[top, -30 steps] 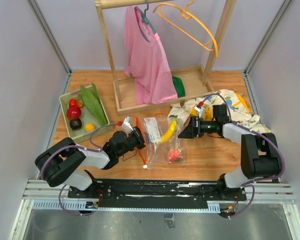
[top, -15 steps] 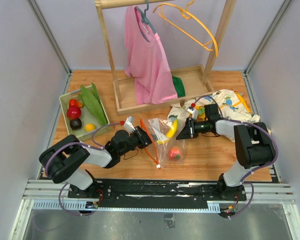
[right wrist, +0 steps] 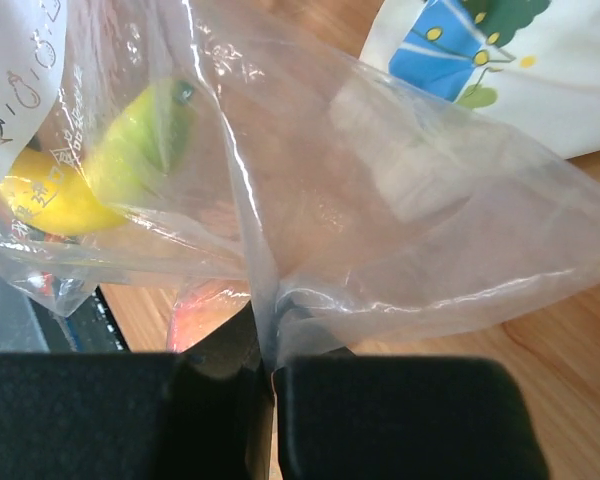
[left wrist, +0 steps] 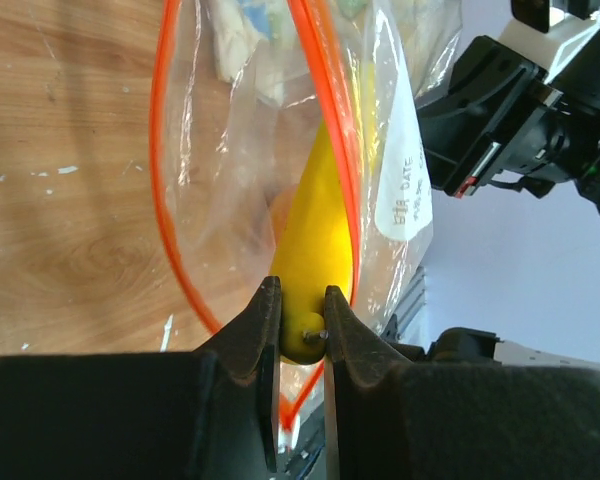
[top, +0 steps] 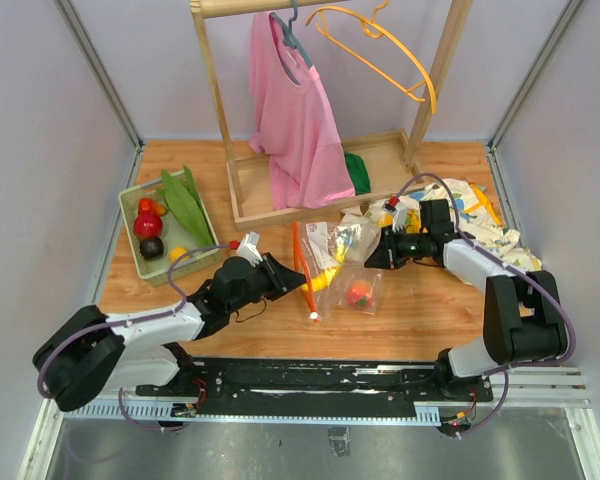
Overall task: Open the zip-top bag and remove the fake food
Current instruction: Pick up the fake fruit from the zipper food storage bag, then place the fake fruit in the bin.
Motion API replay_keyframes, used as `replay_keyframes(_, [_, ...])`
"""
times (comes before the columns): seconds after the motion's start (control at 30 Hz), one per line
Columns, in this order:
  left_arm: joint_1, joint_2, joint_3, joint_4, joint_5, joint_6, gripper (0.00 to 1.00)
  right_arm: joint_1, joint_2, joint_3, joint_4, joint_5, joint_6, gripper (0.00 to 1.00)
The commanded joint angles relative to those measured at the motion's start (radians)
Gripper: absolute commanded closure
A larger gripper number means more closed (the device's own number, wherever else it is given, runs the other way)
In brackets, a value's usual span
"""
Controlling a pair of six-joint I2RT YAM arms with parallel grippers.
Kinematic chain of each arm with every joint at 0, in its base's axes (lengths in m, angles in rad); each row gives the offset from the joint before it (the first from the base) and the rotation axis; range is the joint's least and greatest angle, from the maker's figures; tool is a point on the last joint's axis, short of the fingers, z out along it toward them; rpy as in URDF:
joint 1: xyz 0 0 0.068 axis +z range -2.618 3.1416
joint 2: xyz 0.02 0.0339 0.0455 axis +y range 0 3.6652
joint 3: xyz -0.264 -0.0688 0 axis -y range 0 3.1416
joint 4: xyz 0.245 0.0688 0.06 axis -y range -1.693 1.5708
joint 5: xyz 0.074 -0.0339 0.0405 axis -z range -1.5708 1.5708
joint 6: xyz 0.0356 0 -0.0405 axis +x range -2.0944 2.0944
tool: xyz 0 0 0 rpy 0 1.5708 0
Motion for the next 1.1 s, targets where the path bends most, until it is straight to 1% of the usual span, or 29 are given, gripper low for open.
replay_keyframes(0.0, [-0.008, -0.104, 0.085, -0.346, -0.062, 0.087, 1.0, -0.026, -0.023, 0.027, -0.05, 0.08, -0.083, 0.99])
replay_keyframes(0.17, [-0.006, -0.172, 0.208, -0.684, -0.122, 0.202, 1.0, -0.057, -0.003, 0.041, -0.06, 0.051, -0.082, 0.99])
replay_keyframes(0.3, [0.002, -0.212, 0.327, -0.909, -0.202, 0.297, 1.0, -0.063, -0.003, 0.039, -0.06, 0.04, -0.084, 0.99])
replay_keyframes(0.43, [0.064, -0.238, 0.424, -1.088, -0.216, 0.374, 1.0, -0.065, -0.01, 0.036, -0.06, 0.037, -0.085, 0.99])
replay_keyframes(0.6, [0.138, -0.263, 0.526, -1.229, -0.244, 0.463, 1.0, -0.069, -0.016, 0.033, -0.062, 0.037, -0.089, 0.99])
replay_keyframes(0.77, [0.188, -0.261, 0.641, -1.353, -0.318, 0.539, 1.0, -0.069, -0.016, 0.033, -0.063, 0.036, -0.092, 0.99])
replay_keyframes(0.9, [0.258, -0.272, 0.701, -1.388, -0.387, 0.601, 1.0, -0.069, -0.011, 0.035, -0.065, 0.033, -0.093, 0.99])
replay_keyframes(1.07, [0.371, -0.26, 0.755, -1.386, -0.418, 0.684, 1.0, -0.069, -0.008, 0.037, -0.067, 0.031, -0.098, 0.99])
